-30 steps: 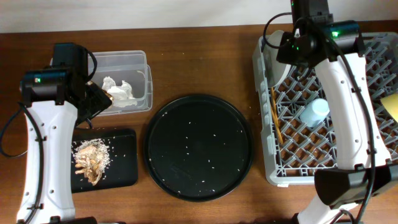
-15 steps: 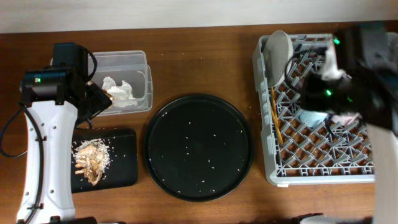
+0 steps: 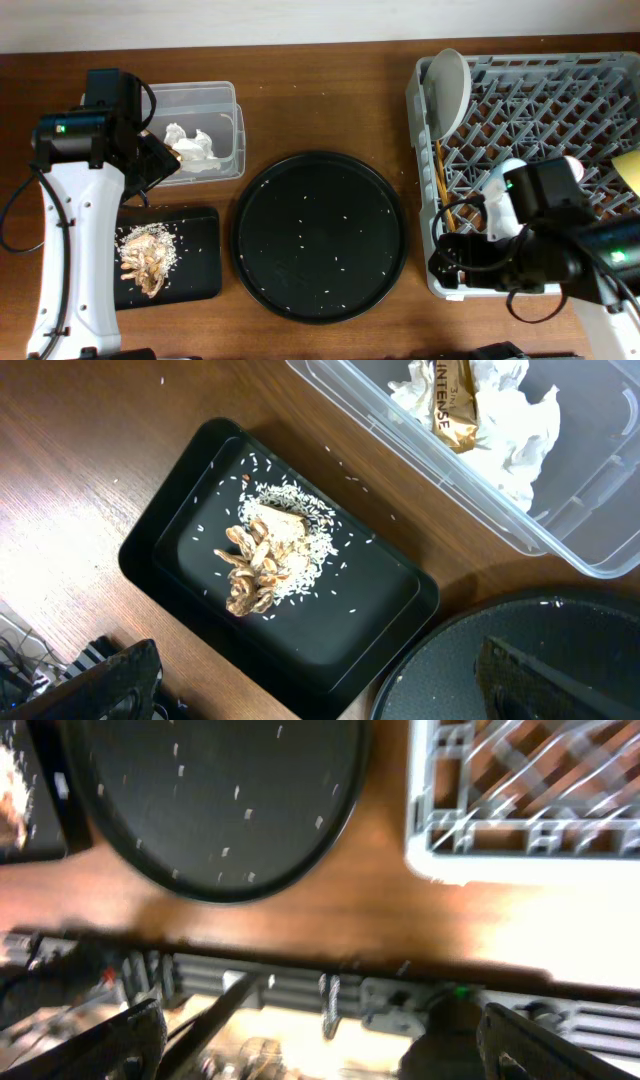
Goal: Sort waste into correct bins and load items into the dishwasher rack
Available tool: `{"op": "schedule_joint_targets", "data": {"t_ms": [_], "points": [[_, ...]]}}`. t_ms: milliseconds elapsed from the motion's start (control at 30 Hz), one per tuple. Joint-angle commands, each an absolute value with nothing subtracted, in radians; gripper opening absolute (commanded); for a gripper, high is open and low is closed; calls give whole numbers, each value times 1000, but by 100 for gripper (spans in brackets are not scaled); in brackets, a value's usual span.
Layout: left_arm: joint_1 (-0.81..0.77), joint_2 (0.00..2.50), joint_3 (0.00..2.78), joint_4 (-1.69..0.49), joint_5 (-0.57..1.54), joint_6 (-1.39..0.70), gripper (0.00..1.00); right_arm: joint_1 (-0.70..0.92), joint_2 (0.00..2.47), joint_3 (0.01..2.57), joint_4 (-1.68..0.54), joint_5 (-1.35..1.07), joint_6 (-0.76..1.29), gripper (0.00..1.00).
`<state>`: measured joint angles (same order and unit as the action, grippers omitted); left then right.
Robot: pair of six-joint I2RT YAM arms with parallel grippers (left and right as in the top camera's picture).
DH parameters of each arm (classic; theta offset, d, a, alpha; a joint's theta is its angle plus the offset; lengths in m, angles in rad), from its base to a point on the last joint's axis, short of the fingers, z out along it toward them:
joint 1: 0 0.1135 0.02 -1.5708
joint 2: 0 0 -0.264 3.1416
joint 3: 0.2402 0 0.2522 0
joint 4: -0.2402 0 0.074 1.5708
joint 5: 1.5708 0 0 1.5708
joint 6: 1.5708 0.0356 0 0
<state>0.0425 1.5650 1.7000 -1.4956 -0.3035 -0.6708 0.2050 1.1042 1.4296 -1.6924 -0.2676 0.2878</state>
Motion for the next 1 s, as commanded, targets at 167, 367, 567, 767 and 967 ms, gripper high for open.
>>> {"op": "schedule_joint_targets", "data": {"t_ms": [167, 367, 567, 767, 967], "points": [[47, 1560, 1705, -1494, -311, -665, 100, 212, 1201, 1371, -1694, -329, 296, 99], [47, 1560, 1705, -1494, -311, -665, 100, 209, 1257, 1371, -1689, -276, 288, 98], [47, 1560, 1705, -1494, -311, -665, 100, 209, 1094, 1353, -1418, -258, 296, 98], [47, 1560, 1705, -1494, -311, -665, 99, 208, 757, 1149, -1190, -201, 292, 98], [47, 1560, 1705, -1494, -311, -665, 100, 136, 422, 868, -961, -172, 292, 98]]}}
